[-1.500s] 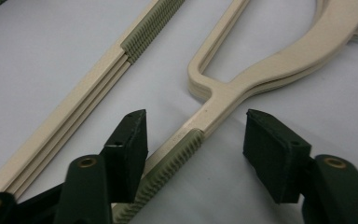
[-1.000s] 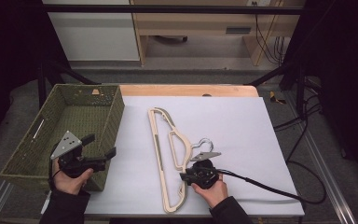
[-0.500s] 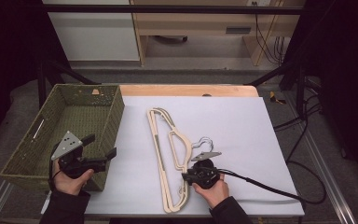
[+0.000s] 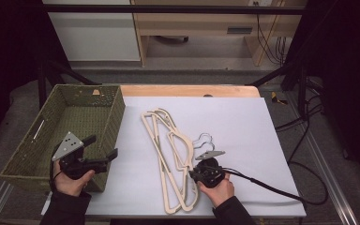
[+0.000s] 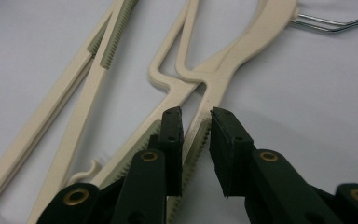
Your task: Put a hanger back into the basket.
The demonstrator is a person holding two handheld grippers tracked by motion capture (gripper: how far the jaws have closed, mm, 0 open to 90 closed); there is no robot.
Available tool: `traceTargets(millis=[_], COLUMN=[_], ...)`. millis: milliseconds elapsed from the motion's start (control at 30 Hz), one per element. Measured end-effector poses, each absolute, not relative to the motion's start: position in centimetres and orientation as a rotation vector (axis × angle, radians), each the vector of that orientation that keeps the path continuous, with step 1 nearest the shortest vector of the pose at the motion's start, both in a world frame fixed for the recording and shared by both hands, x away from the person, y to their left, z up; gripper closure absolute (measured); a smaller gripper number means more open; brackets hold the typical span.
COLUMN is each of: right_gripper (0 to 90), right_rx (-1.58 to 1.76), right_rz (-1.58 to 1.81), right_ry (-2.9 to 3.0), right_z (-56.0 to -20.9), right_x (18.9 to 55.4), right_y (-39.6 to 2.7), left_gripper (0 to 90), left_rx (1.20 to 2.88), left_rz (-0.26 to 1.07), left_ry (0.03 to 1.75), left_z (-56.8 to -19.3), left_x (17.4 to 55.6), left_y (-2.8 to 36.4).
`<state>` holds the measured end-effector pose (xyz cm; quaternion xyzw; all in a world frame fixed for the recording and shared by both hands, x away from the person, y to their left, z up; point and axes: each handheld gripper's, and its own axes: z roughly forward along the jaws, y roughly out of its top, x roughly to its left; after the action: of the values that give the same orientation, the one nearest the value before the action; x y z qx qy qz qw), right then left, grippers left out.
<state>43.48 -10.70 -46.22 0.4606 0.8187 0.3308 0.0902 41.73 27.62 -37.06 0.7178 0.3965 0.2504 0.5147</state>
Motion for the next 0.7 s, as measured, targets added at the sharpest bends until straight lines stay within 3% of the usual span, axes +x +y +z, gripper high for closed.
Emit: traceTargets(millis=[333, 700], right_gripper=[66.8, 79.0], right_rx=[1.392, 1.498], right_rz=[1.015, 1.049], right_ry=[2.494, 2.431], right_z=[-46.9, -47.1], right_x=[43.6, 44.1], right_y=[-11.4, -12.1], left_gripper=[5.1, 5.3], left_rx=[1.728, 1.747], left_rz=[0.597, 0.589], left_ry=[0.954, 0.948], left_z=[-37.2, -37.4], left_x=[41.8, 41.9], left_y=[27.5, 27.0])
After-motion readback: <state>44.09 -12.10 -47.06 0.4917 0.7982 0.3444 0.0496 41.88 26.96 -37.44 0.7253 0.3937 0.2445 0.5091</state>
